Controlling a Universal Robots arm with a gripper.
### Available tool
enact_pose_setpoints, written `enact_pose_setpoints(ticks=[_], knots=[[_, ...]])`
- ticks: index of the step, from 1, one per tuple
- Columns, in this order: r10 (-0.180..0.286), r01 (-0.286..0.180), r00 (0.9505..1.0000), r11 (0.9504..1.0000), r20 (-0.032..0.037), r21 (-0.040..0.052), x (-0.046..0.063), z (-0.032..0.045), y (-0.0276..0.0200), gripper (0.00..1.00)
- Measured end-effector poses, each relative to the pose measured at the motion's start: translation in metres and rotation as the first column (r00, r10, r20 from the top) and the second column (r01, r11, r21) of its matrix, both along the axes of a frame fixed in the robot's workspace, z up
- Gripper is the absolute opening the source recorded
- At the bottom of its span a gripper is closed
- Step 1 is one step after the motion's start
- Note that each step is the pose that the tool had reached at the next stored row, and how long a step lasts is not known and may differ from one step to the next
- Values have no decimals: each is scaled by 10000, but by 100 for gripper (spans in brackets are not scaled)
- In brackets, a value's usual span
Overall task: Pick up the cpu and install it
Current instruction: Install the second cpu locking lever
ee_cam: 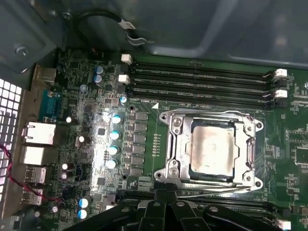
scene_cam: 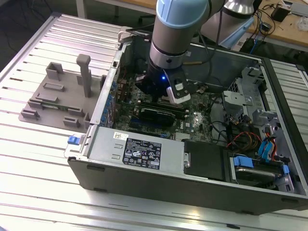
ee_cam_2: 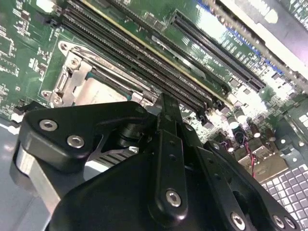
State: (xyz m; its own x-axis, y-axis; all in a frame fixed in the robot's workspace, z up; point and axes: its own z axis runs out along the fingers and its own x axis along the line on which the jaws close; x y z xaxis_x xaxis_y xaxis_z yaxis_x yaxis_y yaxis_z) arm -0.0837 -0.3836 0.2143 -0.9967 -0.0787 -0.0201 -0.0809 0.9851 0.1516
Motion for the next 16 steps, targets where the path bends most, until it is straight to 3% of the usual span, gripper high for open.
enact_pose_setpoints(ticks=[3, 6, 8, 9, 10, 11, 13, 16], knots=[[0, 0, 10000, 10000, 0, 85, 10, 0, -33, 11], [1, -1, 10000, 9990, 0, 436, 10, -34, -50, 11], [1, -1, 10000, 9988, -1, 487, 10, -58, -53, 11], [2, -2, 10000, 9984, -2, 558, 10, -69, -55, 11], [1, -1, 10000, 9970, 0, 775, 10, -84, -55, 11], [0, 0, 10000, 9962, 0, 869, 10, -94, -55, 11], [1, -1, 10000, 9953, -1, 970, 10, -118, -60, 11], [-1, 1, 10000, 9950, -1, 995, 9, -133, -75, 11]])
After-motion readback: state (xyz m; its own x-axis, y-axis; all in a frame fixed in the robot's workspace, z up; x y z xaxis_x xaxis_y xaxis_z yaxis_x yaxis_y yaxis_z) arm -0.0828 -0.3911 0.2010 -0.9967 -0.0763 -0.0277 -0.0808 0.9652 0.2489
